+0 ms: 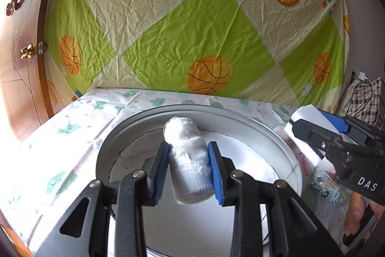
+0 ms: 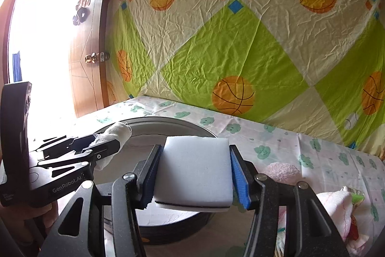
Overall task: Organize soft objects
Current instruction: 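Carry the rolled cloth and sponge block over the black tin with both grippers, then open both grippers to drop the cloth and sponge into the tin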
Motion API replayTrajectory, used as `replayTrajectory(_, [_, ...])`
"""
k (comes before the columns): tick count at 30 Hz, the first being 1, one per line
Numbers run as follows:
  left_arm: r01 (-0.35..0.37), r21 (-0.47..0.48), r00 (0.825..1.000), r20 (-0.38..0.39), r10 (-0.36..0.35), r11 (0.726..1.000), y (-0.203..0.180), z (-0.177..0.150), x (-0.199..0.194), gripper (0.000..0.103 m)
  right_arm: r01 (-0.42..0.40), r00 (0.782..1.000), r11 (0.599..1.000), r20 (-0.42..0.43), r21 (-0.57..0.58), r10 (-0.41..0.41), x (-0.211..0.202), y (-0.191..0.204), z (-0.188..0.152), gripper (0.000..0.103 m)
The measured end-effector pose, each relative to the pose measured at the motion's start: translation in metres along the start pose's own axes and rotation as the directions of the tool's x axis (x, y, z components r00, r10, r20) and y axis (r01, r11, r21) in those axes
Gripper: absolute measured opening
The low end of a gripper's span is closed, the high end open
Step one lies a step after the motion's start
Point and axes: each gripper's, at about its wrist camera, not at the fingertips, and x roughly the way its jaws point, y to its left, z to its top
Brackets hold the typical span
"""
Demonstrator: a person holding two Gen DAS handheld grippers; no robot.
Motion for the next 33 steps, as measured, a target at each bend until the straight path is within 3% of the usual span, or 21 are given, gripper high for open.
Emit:
replayTrajectory(7, [0.01, -0.007, 0.992, -0.127, -0.011, 1.0, 0.02, 0.013, 0.032, 0.032, -0.031, 0.989, 1.0, -0.146, -0.003, 0.03, 0.063, 0.005, 0.017, 0.056])
replayTrajectory(10, [-0.012, 0.032, 0.988, -0.152, 0.017, 0.999, 0.021, 0.018, 0.04, 0.032, -0.04, 0.981, 0.999, -0.19, -0.012, 0.037, 0.083, 0.007, 0.02, 0.056])
replayTrajectory(19, [0.016, 0.042, 0.966, -0.258, -0.005, 0.999, 0.027, 0.022, 0.061, 0.032, -0.055, 0.951, 0.997, -0.308, -0.048, 0.037, 0.12, 0.018, 0.018, 0.057])
replayTrajectory(24, [0.005, 0.054, 0.959, -0.284, 0.011, 0.999, 0.028, 0.022, 0.068, 0.032, -0.055, 0.933, 0.997, -0.357, -0.054, 0.033, 0.133, 0.019, 0.015, 0.058])
replayTrajectory(27, [-0.015, 0.071, 0.961, -0.274, 0.034, 0.997, 0.027, 0.021, 0.066, 0.036, -0.062, 0.924, 0.997, -0.38, -0.038, 0.043, 0.137, 0.017, 0.013, 0.066])
replayTrajectory(28, [-0.03, 0.075, 0.964, -0.263, 0.049, 0.997, 0.026, 0.021, 0.063, 0.047, -0.057, 0.926, 0.998, -0.376, -0.035, 0.04, 0.136, 0.017, 0.013, 0.074])
replayTrajectory(29, [-0.042, 0.074, 0.968, -0.244, 0.059, 0.996, 0.025, 0.021, 0.059, 0.066, -0.048, 0.928, 0.998, -0.371, -0.034, 0.032, 0.135, 0.016, 0.014, 0.08])
replayTrajectory(31, [-0.058, 0.073, 0.979, -0.194, 0.071, 0.996, 0.022, 0.022, 0.047, 0.085, -0.028, 0.932, 0.999, -0.362, -0.031, 0.015, 0.132, 0.013, 0.015, 0.081])
replayTrajectory(33, [-0.064, 0.082, 0.986, -0.147, 0.075, 0.995, 0.017, 0.021, 0.036, 0.089, -0.016, 0.94, 1.0, -0.34, -0.009, 0.012, 0.124, 0.009, 0.015, 0.081])
